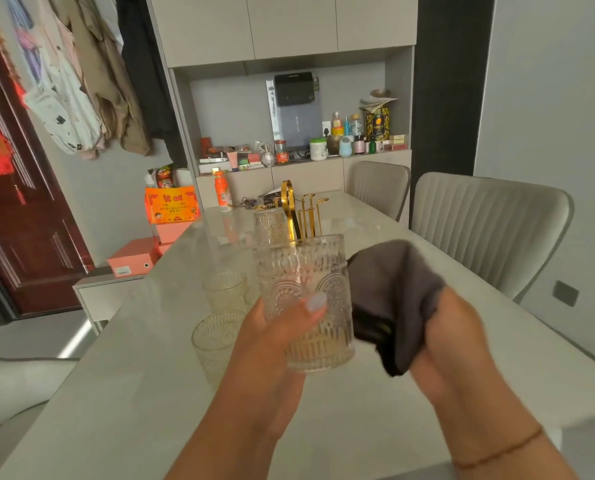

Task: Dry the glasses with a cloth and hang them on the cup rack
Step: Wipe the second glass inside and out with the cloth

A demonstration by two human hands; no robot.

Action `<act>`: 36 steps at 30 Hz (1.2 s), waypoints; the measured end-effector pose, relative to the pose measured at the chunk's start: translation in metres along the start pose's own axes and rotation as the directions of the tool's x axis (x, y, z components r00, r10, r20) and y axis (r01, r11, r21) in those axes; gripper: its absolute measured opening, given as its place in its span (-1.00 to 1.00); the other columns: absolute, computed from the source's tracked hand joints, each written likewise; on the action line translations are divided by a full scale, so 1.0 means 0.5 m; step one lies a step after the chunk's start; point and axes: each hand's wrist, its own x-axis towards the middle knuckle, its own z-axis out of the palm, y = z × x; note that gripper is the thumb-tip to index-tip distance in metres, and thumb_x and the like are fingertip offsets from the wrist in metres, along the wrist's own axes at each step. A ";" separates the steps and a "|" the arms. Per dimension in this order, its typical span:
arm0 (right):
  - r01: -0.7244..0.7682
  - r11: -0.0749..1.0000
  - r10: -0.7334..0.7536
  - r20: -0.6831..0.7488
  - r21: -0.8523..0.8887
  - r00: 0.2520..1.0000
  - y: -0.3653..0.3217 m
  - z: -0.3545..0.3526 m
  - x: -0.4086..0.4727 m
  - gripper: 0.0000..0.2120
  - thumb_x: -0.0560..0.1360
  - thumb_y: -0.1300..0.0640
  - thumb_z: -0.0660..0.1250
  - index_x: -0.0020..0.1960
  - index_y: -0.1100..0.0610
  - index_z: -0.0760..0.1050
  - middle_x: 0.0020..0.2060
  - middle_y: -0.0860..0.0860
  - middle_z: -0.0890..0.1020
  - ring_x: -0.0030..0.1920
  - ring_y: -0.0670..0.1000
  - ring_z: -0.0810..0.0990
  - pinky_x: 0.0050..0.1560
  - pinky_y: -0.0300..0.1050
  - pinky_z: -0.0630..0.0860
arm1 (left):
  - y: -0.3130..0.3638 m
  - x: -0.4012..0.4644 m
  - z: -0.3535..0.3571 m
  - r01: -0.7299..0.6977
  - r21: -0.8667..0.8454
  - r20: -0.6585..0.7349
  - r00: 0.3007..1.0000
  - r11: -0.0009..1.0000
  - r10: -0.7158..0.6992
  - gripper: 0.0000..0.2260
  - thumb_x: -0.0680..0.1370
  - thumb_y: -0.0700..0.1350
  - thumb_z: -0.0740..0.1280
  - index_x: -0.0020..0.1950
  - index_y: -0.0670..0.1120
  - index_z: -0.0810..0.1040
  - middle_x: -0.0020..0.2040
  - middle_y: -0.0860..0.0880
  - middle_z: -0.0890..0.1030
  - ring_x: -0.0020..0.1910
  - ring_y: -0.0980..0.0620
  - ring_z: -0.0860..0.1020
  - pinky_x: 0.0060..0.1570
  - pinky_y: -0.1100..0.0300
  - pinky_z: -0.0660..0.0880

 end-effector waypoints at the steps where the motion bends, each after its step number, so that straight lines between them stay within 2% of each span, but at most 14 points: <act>1: 0.066 0.998 -0.067 -0.048 -0.008 0.997 -0.021 -0.002 0.005 -0.69 0.63 0.03 0.09 0.06 0.15 0.54 -0.25 0.07 0.67 -0.27 0.01 0.66 -0.37 -0.19 0.58 | 0.000 0.000 -0.006 0.014 0.039 -0.015 1.000 0.999 -0.014 -0.17 0.09 0.12 0.65 0.31 -0.09 0.55 0.15 -0.13 0.67 0.13 -0.11 0.65 -0.06 0.03 0.59; 4: 0.263 0.935 -0.274 -0.010 -0.238 0.962 -0.087 0.002 0.029 -0.82 0.62 0.05 0.13 0.00 0.00 0.51 -0.20 0.01 0.59 -0.26 -0.07 0.65 -0.34 -0.19 0.57 | -0.007 0.003 -0.022 0.044 0.189 -0.081 0.996 0.981 -0.029 -0.45 0.06 0.02 0.57 0.05 0.03 0.66 -0.02 -0.04 0.72 -0.01 -0.05 0.68 -0.17 0.06 0.59; 8: 0.511 0.646 -0.462 0.242 -0.567 0.853 -0.107 0.040 0.030 -0.94 0.46 -0.06 0.28 -0.15 -0.10 0.50 -0.15 0.04 0.57 -0.18 -0.03 0.58 -0.22 -0.12 0.54 | -0.013 0.001 -0.014 0.001 0.326 -0.014 1.000 0.945 0.004 -0.55 0.04 -0.02 0.56 -0.09 0.03 0.68 -0.13 0.00 0.73 -0.15 0.09 0.70 -0.24 0.29 0.57; 10: 0.624 0.433 -0.368 0.504 -0.651 0.781 -0.092 0.055 0.017 -0.86 0.45 -0.14 0.31 -0.17 -0.09 0.44 -0.31 -0.13 0.52 -0.35 -0.22 0.47 -0.30 -0.34 0.39 | -0.009 0.002 -0.008 -0.040 0.377 0.031 0.999 0.925 0.030 -0.51 0.06 -0.08 0.58 -0.02 -0.05 0.65 -0.13 -0.03 0.73 -0.16 0.08 0.70 -0.24 0.31 0.56; 12: 0.702 0.275 -0.151 0.691 -0.658 0.707 -0.088 0.058 0.000 -0.71 0.44 -0.30 0.20 -0.20 -0.09 0.46 -0.33 -0.16 0.53 -0.34 -0.21 0.48 -0.30 -0.38 0.37 | 0.000 0.004 -0.011 -0.058 0.402 0.048 0.998 0.914 0.042 -0.49 0.09 -0.14 0.59 0.02 -0.06 0.65 -0.11 -0.05 0.73 -0.13 0.04 0.70 -0.22 0.28 0.56; 16: 0.788 0.176 -0.004 0.800 -0.590 0.600 -0.125 0.035 -0.005 -0.37 0.37 -0.50 0.03 0.10 -0.08 0.53 0.01 -0.12 0.63 0.10 -0.12 0.56 0.19 -0.19 0.35 | 0.018 0.006 -0.030 -0.023 0.400 0.032 0.999 0.916 0.011 -0.53 0.06 -0.05 0.57 -0.03 0.06 0.68 -0.06 -0.10 0.73 -0.06 -0.10 0.70 -0.15 0.12 0.62; 18: 0.817 0.108 0.108 0.823 -0.567 0.557 -0.127 0.031 -0.002 -0.38 0.33 -0.51 0.12 0.12 -0.09 0.50 -0.07 -0.11 0.62 0.01 -0.09 0.57 0.28 -0.13 0.26 | 0.027 0.006 -0.035 -0.014 0.388 0.051 0.999 0.922 -0.006 -0.55 0.06 -0.07 0.56 -0.06 0.03 0.69 -0.09 -0.11 0.72 -0.09 -0.09 0.70 -0.18 0.13 0.60; 21: 0.822 0.064 0.246 0.808 -0.565 0.536 -0.127 0.035 -0.001 -0.43 0.21 -0.49 0.29 -0.16 0.02 0.44 -0.37 -0.10 0.39 -0.29 -0.04 0.46 0.32 -0.15 0.22 | 0.037 0.008 -0.037 0.005 0.370 0.107 0.993 0.929 -0.048 -0.54 0.08 -0.10 0.55 -0.03 -0.09 0.67 -0.07 -0.16 0.71 -0.08 -0.13 0.68 -0.18 0.13 0.58; 25: 0.785 0.004 0.419 0.714 -0.619 0.561 -0.165 0.069 -0.003 -0.47 0.15 -0.31 0.44 -0.30 0.11 0.35 -0.40 -0.01 0.28 -0.31 0.19 0.34 -0.19 0.16 0.40 | 0.038 0.011 -0.033 0.048 0.342 0.132 0.986 0.939 -0.099 -0.55 0.07 -0.13 0.54 -0.06 -0.13 0.66 -0.07 -0.25 0.67 -0.09 -0.21 0.63 -0.14 0.04 0.59; 27: 0.781 -0.042 0.498 0.665 -0.623 0.557 -0.176 0.082 -0.004 -0.50 0.13 -0.34 0.44 -0.34 0.04 0.36 -0.43 -0.03 0.30 -0.31 0.21 0.36 -0.26 0.23 0.40 | 0.037 0.012 -0.026 0.061 0.331 0.143 0.983 0.942 -0.114 -0.58 0.08 -0.12 0.54 -0.08 -0.10 0.68 -0.06 -0.25 0.67 -0.08 -0.20 0.64 -0.13 0.04 0.59; 29: 0.784 -0.113 0.566 0.608 -0.611 0.556 -0.177 0.093 -0.004 -0.47 0.09 -0.44 0.41 -0.29 -0.01 0.44 -0.44 -0.06 0.42 -0.25 0.18 0.47 -0.16 0.25 0.45 | 0.036 0.013 -0.021 0.064 0.337 0.170 0.977 0.939 -0.127 -0.61 0.10 -0.11 0.53 -0.08 -0.06 0.69 -0.07 -0.20 0.68 -0.09 -0.17 0.65 -0.13 0.07 0.59; 32: 0.786 -0.160 0.645 0.539 -0.597 0.541 -0.163 0.101 -0.011 -0.31 0.16 -0.45 0.39 -0.07 0.15 0.56 -0.18 0.15 0.63 -0.10 0.20 0.58 0.07 0.34 0.45 | 0.032 0.013 -0.013 0.070 0.389 0.202 0.966 0.919 -0.159 -0.55 0.12 -0.10 0.53 0.00 -0.11 0.67 -0.05 -0.22 0.69 -0.07 -0.17 0.66 -0.11 0.08 0.57; 34: 0.770 -0.151 0.662 0.515 -0.620 0.544 -0.152 0.096 -0.015 -0.59 0.35 -0.16 0.45 -0.10 0.19 0.53 -0.27 0.14 0.55 -0.31 0.11 0.50 -0.18 0.10 0.49 | 0.031 0.011 -0.006 0.047 0.433 0.245 0.955 0.900 -0.168 -0.53 0.15 -0.13 0.54 0.03 -0.17 0.65 -0.06 -0.23 0.68 -0.08 -0.16 0.65 -0.10 0.06 0.55; 36: 0.749 -0.186 0.608 0.525 -0.635 0.596 -0.145 0.082 -0.019 -0.74 0.43 0.02 0.41 0.04 0.12 0.50 -0.18 0.03 0.47 -0.28 0.02 0.41 -0.31 -0.17 0.42 | 0.034 0.010 0.002 0.023 0.470 0.290 0.940 0.883 -0.179 -0.57 0.16 -0.15 0.55 0.01 -0.16 0.65 -0.09 -0.17 0.68 -0.10 -0.13 0.65 -0.09 0.08 0.54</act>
